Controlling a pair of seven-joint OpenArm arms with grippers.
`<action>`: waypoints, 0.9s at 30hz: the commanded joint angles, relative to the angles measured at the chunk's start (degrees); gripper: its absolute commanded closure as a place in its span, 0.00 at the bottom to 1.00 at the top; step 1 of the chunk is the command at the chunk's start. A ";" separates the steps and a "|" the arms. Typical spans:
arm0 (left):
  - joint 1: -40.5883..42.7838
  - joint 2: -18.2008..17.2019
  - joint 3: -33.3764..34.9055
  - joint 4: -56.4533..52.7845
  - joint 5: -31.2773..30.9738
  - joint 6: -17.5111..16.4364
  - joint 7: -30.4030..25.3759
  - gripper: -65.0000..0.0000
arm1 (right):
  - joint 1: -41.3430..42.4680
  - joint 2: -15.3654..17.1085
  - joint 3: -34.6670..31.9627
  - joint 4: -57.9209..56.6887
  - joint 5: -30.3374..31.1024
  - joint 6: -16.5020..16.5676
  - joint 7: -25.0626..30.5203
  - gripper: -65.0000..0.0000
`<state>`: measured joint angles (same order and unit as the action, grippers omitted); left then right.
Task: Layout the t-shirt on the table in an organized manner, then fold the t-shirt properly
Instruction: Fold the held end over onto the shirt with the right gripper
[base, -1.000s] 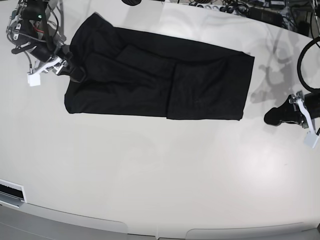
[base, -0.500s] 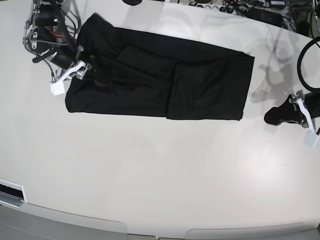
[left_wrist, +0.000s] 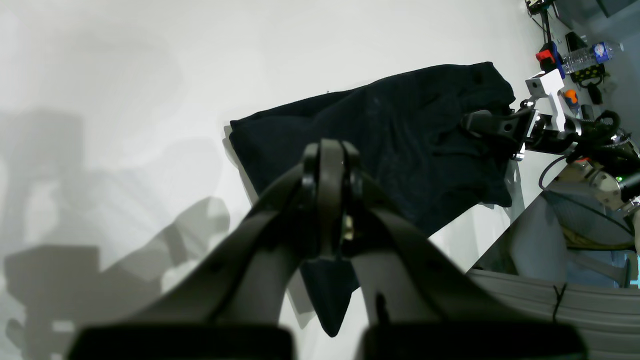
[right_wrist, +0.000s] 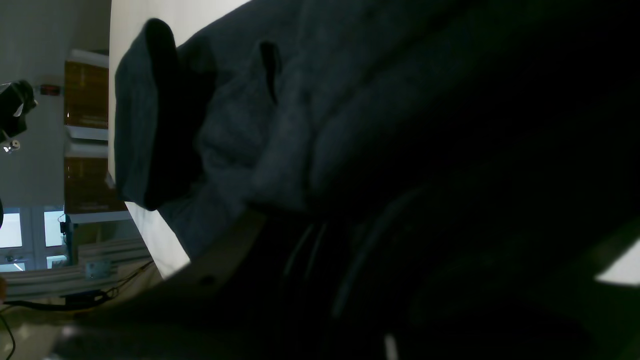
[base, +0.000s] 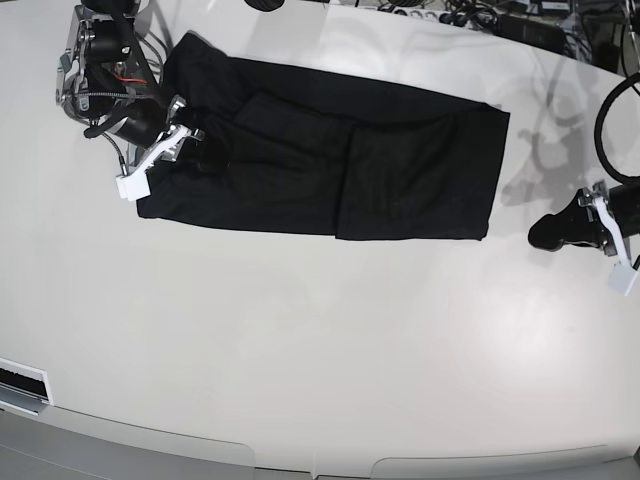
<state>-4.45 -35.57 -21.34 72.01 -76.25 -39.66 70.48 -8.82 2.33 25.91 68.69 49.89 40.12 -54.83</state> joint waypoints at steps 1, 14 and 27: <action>-0.79 -1.42 -0.46 0.85 -1.57 -0.34 -1.05 1.00 | 0.13 0.44 0.00 1.29 0.37 -0.12 -0.46 1.00; -0.79 -1.42 -0.46 0.85 -1.57 -0.34 -1.05 1.00 | -4.68 4.42 5.11 38.45 -13.51 -2.08 -9.46 1.00; -0.81 -1.27 -0.46 0.85 -1.79 -0.34 -1.11 1.00 | -8.83 0.31 -11.06 56.41 -14.21 -9.46 -9.31 1.00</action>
<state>-4.47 -35.53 -21.34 72.01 -76.31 -39.68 70.46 -18.09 2.59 14.74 123.98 34.17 30.39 -65.60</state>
